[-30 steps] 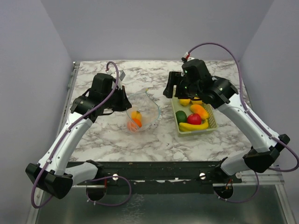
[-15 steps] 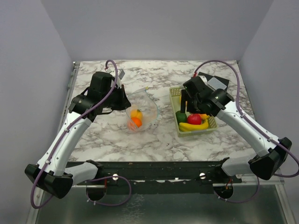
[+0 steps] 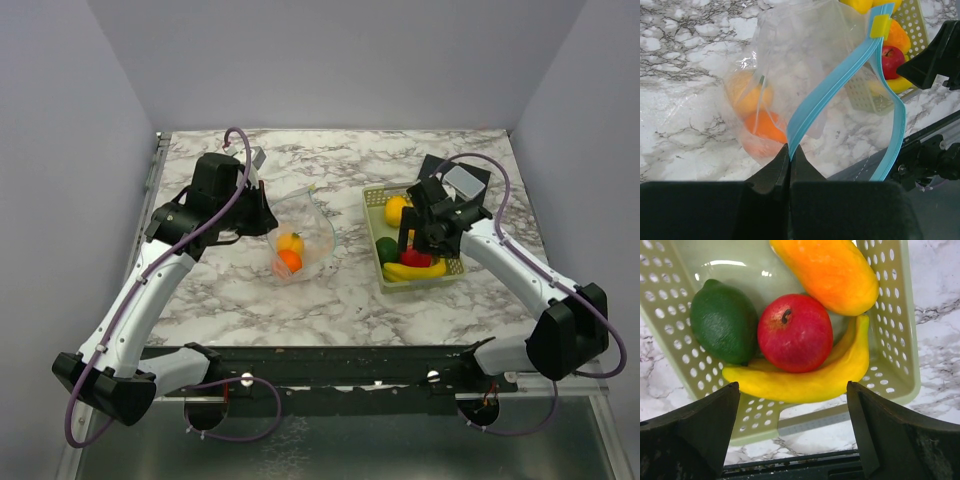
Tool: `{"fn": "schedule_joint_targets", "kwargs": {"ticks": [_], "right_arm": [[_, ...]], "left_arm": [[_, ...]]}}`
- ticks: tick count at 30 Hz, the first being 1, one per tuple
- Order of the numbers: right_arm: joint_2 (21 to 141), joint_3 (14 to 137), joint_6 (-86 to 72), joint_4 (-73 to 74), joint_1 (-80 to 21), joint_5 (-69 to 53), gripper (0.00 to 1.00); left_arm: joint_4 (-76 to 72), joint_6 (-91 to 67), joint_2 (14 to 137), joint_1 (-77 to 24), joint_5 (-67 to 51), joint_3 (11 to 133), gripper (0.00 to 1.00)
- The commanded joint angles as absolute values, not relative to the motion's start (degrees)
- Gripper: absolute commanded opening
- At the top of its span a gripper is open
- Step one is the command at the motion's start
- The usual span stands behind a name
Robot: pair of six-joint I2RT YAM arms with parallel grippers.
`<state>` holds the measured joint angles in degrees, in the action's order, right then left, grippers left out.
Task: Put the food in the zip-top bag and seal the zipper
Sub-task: Pick up the fake fruit from the bin.
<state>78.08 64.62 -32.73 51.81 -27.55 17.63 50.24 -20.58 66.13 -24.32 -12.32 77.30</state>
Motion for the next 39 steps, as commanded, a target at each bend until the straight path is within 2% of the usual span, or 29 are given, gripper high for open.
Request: {"fn": "schedule_joint_targets", "kwargs": {"ticks": [1, 14, 19, 25, 33, 36, 39], "right_arm": [[80.75, 63.01, -31.47, 46.30, -25.67, 14.72, 0.94], [87.74, 60.54, -30.59, 40.87, -22.89, 13.21, 0.95], [89.30, 59.08, -30.59, 39.59, -22.52, 13.49, 0.90], [89.73, 58.24, -30.63, 39.33, -22.47, 14.66, 0.73], [85.66, 60.71, -30.54, 42.41, -22.47, 16.07, 0.36], [83.08, 63.35, -30.14, 44.47, -22.49, 15.42, 0.29], [79.80, 66.24, -28.87, 45.53, -22.50, 13.68, 0.27]], "left_arm": [[51.49, -19.53, 65.65, -23.98, -9.80, 78.17, 0.00], [53.39, -17.69, 65.83, -23.98, -5.41, 78.51, 0.00], [51.82, -18.37, 65.46, -23.91, -7.11, 75.74, 0.00], [50.12, -19.29, 65.08, -23.91, -9.00, 73.35, 0.00], [49.65, -19.29, 65.10, -23.99, -9.50, 73.02, 0.00], [49.59, -19.36, 65.10, -23.92, -9.45, 73.41, 0.00], [49.65, -19.34, 65.13, -23.91, -9.28, 73.93, 0.00]]}}
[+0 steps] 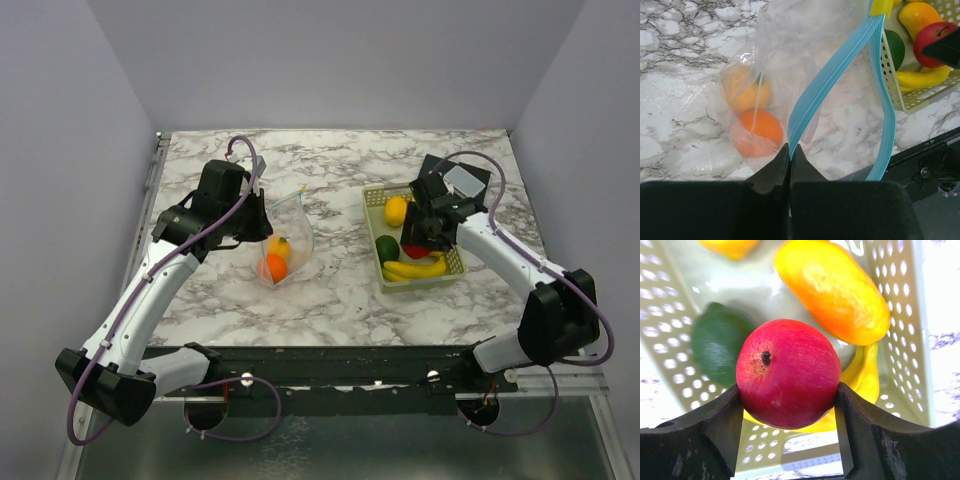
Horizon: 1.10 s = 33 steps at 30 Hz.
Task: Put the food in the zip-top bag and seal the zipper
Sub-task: Pick up the fake fruit from the bin, then place the fake fruit in the zipper food storage bag.
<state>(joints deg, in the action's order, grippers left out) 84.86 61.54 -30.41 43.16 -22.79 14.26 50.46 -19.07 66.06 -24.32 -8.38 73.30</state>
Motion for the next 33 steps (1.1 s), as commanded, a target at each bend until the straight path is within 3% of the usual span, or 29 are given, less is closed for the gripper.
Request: {"fn": "schedule_joint_targets", "kwargs": {"ticks": [1, 16, 33], "right_arm": [[78.71, 67.20, -28.35, 45.68, -22.52, 12.86, 0.26], [72.02, 88.12, -25.27, 47.16, -32.10, -1.30, 0.24], [85.09, 108.59, -19.33, 46.95, -52.66, 1.38, 0.25]], "left_arm": [[49.72, -19.35, 65.13, -23.93, -9.30, 74.07, 0.00], [53.48, -19.32, 66.81, -23.93, -6.83, 80.16, 0.00], [55.90, -19.49, 68.70, -23.99, -5.99, 83.69, 0.00]]}}
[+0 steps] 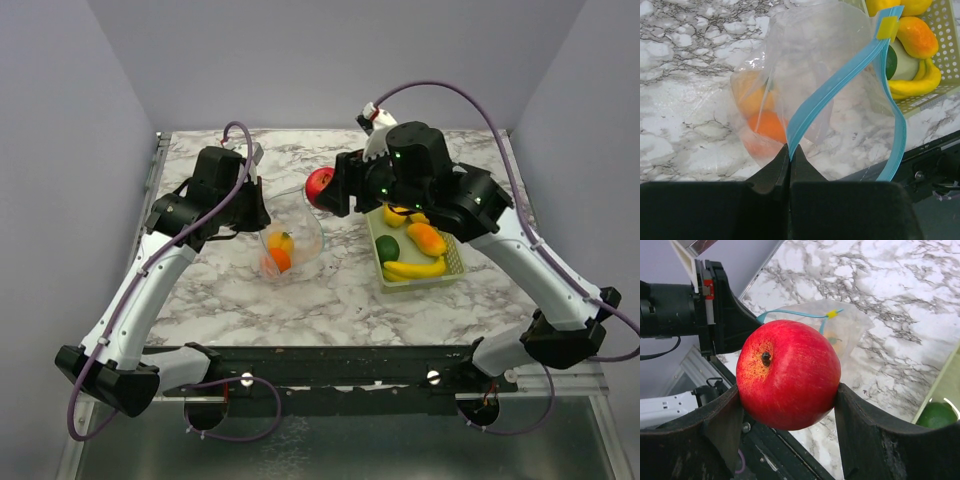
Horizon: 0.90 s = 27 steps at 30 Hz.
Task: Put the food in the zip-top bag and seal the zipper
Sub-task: Place the fake fruit in the zipper food storage bag.
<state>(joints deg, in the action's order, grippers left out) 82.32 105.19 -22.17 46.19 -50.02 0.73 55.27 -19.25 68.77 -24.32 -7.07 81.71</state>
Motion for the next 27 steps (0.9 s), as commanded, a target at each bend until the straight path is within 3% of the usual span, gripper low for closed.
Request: {"fn": "schedule_joint_targets", "kwargs": {"ticks": [1, 17, 24, 27], "right_arm": [[86.33, 109.46, -19.14, 47.33, -53.41, 1.83, 0.25], [96.38, 115.93, -18.65, 52.58, -57.30, 5.40, 0.25], [100.76, 119.69, -19.00, 55.09, -57.30, 7.84, 0.30], [102.40, 121.50, -19.60, 55.97, -57.30, 9.72, 0.40]], "left_arm": [[55.90, -19.48, 68.67, -23.92, -6.04, 83.62, 0.00], [56.39, -19.62, 68.50, -23.99, -6.94, 84.73, 0.00], [56.35, -19.69, 68.29, -23.94, -7.82, 84.99, 0.00], [56.45, -19.70, 68.21, -23.95, -7.93, 84.84, 0.00]]}}
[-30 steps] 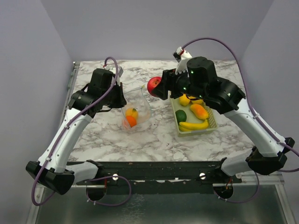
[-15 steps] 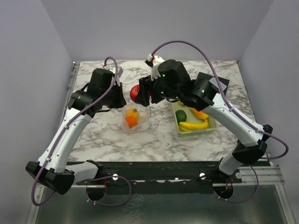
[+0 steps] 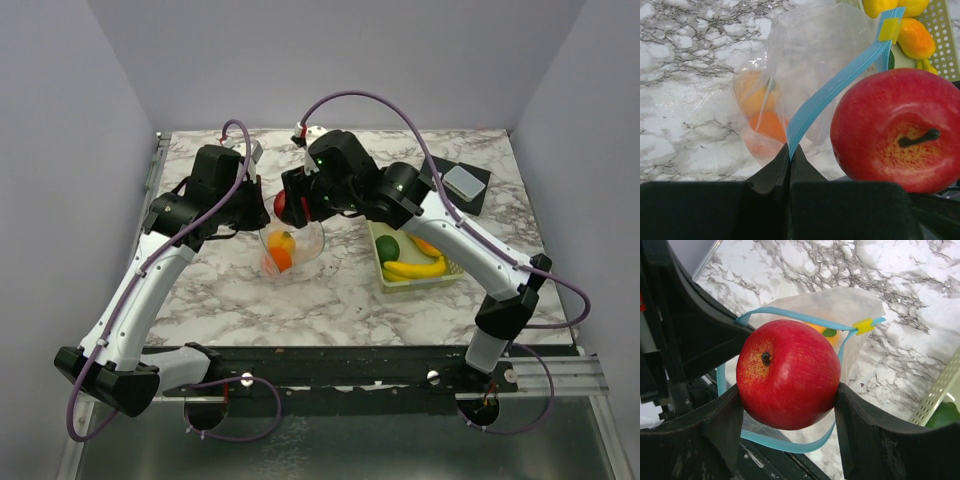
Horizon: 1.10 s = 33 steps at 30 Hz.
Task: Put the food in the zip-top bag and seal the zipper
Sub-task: Place the fake fruit in the zipper food storage bag.
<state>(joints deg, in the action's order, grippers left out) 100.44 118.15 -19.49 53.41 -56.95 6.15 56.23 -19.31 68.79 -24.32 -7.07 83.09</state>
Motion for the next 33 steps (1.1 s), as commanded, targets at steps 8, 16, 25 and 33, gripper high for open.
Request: {"fn": "schedule_joint_targets", "kwargs": {"ticks": [8, 16, 25, 33], "right_arm": [[106.57, 126.11, -22.07, 58.59, -57.31, 14.95, 0.85], [104.29, 123.95, -23.30, 56.65, -57.30, 14.26, 0.98], [97.66, 118.24, -24.90, 53.78, -57.30, 13.06, 0.98], [91.40, 112.51, -26.68, 54.52, -57.25, 16.89, 0.96]], "left_arm": [[56.38, -19.69, 67.75, -23.94, -8.99, 84.40, 0.00], [56.18, -19.99, 67.68, -23.91, -10.28, 83.76, 0.00], [55.42, -20.50, 68.18, -23.98, -10.56, 83.41, 0.00], [54.95, -20.33, 68.82, -23.92, -10.42, 82.72, 0.00]]}}
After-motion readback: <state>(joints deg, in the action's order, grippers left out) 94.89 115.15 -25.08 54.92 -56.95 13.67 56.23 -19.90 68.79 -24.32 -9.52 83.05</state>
